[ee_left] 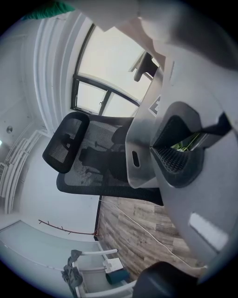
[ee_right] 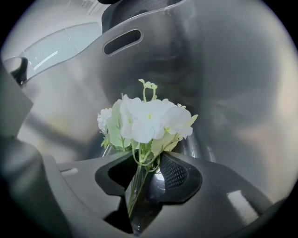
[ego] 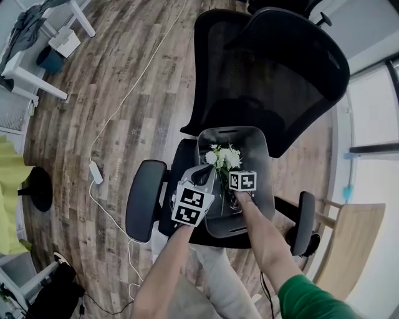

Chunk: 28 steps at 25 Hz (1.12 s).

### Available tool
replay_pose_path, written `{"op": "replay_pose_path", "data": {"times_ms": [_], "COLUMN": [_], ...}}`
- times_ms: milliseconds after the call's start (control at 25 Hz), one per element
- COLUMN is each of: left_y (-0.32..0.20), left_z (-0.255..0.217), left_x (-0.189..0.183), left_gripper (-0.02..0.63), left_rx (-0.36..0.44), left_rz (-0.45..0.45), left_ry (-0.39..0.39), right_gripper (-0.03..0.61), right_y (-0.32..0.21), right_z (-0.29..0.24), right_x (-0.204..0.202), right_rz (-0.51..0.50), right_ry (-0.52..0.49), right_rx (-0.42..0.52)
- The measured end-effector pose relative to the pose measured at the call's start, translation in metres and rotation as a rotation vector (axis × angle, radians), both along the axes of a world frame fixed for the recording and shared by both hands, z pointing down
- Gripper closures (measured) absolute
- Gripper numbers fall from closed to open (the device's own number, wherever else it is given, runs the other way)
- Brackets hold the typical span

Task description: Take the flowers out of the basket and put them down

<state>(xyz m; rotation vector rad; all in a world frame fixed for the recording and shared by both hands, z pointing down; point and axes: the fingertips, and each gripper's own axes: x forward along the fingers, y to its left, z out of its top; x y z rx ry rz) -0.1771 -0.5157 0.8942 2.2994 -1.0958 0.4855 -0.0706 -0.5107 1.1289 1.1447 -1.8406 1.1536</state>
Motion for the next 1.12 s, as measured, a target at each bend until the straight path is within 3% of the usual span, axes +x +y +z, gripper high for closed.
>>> {"op": "replay_pose_path", "data": {"times_ms": [320, 800, 1120], "left_y": [0.001, 0.004, -0.004], "left_z": [0.002, -0.009, -0.033], "left_x": [-0.001, 0.004, 0.008], "left_gripper": [0.598, 0.598, 0.598], "left_rx": [0.001, -0.024, -0.006], "left_rz": [-0.012, -0.021, -0.019], "left_ry": [0.016, 0.027, 0.033], "right_gripper": [0.520, 0.538, 0.539], "right_y": [-0.007, -0.005, -0.023], "right_z": [-0.010, -0.041, -0.092], "right_x": [0.007, 0.015, 0.008], "right_rz": [0.024, 0.050, 0.056], "right_ry": [0.006, -0.037, -0.102], "right_rx": [0.018, 0.043, 0.124]}}
